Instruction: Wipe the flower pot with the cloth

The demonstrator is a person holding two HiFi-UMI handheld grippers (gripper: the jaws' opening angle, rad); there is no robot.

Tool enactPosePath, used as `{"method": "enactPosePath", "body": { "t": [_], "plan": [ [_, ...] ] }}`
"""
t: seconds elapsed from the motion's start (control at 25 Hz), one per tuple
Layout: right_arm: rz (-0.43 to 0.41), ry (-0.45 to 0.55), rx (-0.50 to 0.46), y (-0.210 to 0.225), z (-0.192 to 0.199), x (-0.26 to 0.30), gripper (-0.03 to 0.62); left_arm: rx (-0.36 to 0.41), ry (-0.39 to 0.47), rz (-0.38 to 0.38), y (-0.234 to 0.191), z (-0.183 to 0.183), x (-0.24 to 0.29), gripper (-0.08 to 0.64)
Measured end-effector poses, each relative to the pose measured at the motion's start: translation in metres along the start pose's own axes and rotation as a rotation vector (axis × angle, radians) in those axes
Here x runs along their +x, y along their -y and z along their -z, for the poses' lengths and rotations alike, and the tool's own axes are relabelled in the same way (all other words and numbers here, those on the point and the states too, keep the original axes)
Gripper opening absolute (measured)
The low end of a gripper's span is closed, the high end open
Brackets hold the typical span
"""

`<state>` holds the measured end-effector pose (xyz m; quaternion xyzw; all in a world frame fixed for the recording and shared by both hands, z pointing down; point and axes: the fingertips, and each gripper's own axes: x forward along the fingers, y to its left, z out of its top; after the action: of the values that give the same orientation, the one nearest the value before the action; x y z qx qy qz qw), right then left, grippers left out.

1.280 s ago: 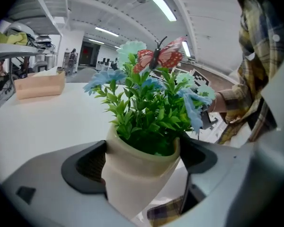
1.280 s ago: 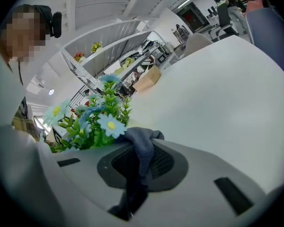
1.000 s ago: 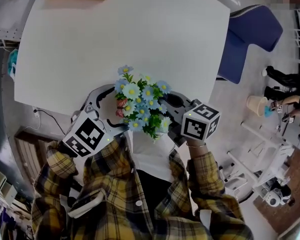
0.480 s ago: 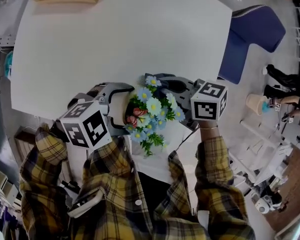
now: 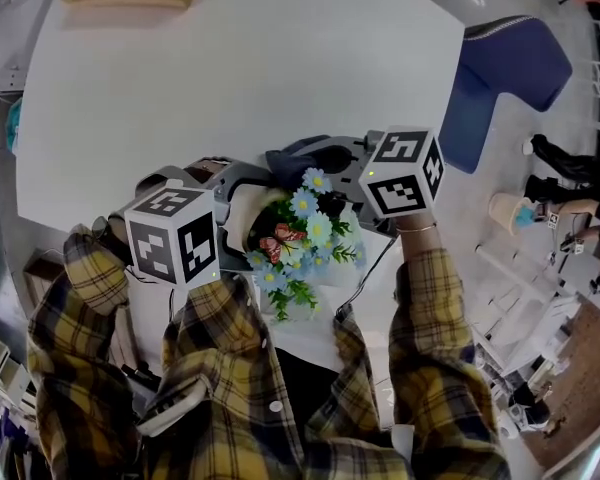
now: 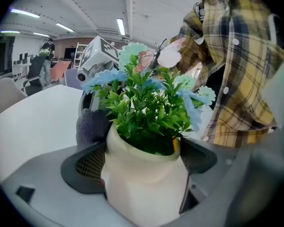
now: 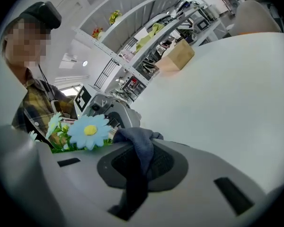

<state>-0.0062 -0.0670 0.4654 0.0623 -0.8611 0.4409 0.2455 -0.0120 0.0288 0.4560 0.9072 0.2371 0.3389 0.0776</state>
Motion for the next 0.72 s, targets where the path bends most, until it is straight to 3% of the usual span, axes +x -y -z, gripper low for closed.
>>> {"method": "enactPosePath", "body": {
  "t": [0.28,0.44,0.72],
  "plan": [
    [0.039,0.034,-0.035,0.001,-0.003,-0.006,0.021,-0.073,0.043,-0.101,0.0,0.004,-0.004,0.483],
    [0.108,0.12,-0.034,0.006,-0.006,-0.027,0.021,-0.159,0.055,-0.181,0.005,0.017,-0.012,0.483],
    [0.295,0.345,-0.077,-0.014,-0.012,-0.087,0.021,-0.366,0.278,-0.403,0.019,0.009,-0.053,0.482]
  ]
}}
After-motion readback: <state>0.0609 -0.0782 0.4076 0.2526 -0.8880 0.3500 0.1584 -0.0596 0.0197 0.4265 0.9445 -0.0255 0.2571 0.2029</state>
